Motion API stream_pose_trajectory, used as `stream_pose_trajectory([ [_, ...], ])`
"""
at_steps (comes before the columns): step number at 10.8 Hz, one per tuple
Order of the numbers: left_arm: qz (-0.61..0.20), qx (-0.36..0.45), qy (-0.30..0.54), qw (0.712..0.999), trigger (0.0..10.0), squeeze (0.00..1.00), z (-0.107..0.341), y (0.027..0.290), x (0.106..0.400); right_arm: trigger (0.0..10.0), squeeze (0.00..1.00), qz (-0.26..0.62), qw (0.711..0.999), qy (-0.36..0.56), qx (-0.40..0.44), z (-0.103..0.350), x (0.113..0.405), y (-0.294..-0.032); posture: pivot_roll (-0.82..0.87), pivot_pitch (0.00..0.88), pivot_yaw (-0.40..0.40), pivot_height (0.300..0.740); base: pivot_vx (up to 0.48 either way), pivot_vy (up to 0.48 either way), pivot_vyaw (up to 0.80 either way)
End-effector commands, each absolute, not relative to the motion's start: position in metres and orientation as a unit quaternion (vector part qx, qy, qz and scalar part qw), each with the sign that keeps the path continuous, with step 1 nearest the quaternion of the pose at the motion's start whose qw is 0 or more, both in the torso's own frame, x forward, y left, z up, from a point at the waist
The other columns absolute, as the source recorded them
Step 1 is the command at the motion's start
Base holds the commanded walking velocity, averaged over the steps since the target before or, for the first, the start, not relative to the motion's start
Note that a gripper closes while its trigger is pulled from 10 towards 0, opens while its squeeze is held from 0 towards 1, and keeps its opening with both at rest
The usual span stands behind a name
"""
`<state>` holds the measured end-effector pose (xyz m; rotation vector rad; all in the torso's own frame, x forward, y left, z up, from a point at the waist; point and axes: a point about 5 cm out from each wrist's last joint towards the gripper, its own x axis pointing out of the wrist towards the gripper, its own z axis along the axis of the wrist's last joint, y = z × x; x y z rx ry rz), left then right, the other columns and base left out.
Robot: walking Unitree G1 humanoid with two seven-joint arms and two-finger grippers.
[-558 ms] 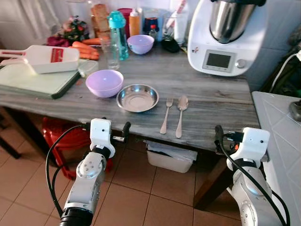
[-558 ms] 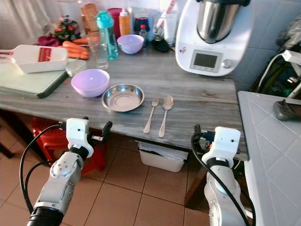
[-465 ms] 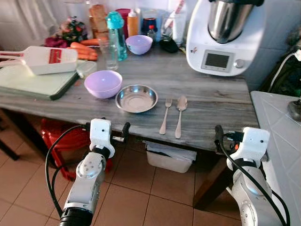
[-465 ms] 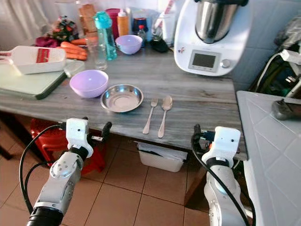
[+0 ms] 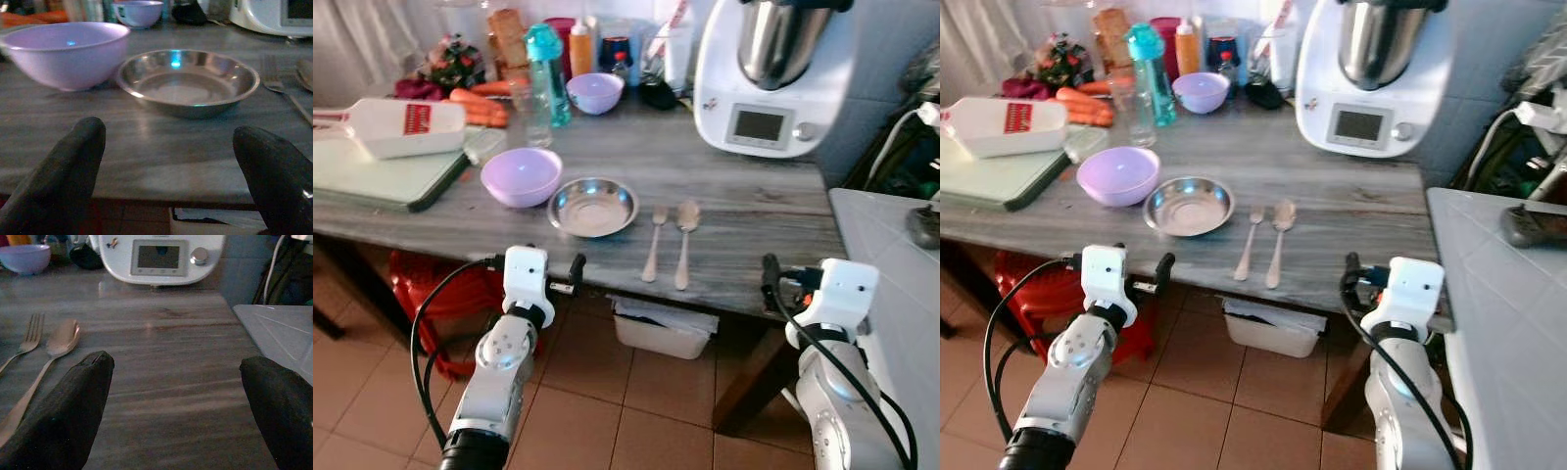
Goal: Setting the table
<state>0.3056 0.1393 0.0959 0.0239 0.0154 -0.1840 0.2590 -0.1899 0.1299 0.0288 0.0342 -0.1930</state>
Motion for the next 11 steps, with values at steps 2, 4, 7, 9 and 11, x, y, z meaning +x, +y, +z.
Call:
stream_pose_trajectory([
  [2,-0.089,0.017,0.022,0.996,10.0,0.0,0.0909,0.1417,0.3051,10.0,0.0,-0.092,0.995,0.017,0.018,0.132,0.2595,-0.186,0.02,0.0,0.0,0.74,-0.298,0.0,0.0],
  [4,-0.093,0.017,0.023,0.995,10.0,0.0,0.0904,0.1394,0.305,10.0,0.0,-0.093,0.995,0.019,0.02,0.131,0.2599,-0.1865,0.02,0.0,0.0,0.74,-0.319,0.0,0.0],
  [7,-0.095,0.021,0.022,0.995,10.0,0.0,0.0908,0.1398,0.3055,10.0,0.0,-0.095,0.995,0.02,0.022,0.1306,0.2604,-0.1853,0.02,0.0,0.005,0.74,-0.32,0.0,0.0],
  [9,-0.097,0.023,0.022,0.995,10.0,0.0,0.0907,0.1394,0.3053,10.0,0.0,-0.097,0.995,0.02,0.024,0.1298,0.2604,-0.1851,0.02,0.0,0.007,0.74,-0.317,0.0,0.0],
  [11,-0.105,0.025,0.014,0.994,10.0,0.0,0.0918,0.138,0.3054,10.0,0.0,-0.1,0.995,0.021,0.024,0.1293,0.2605,-0.186,0.02,0.0,0.008,0.74,-0.296,0.0,0.0],
])
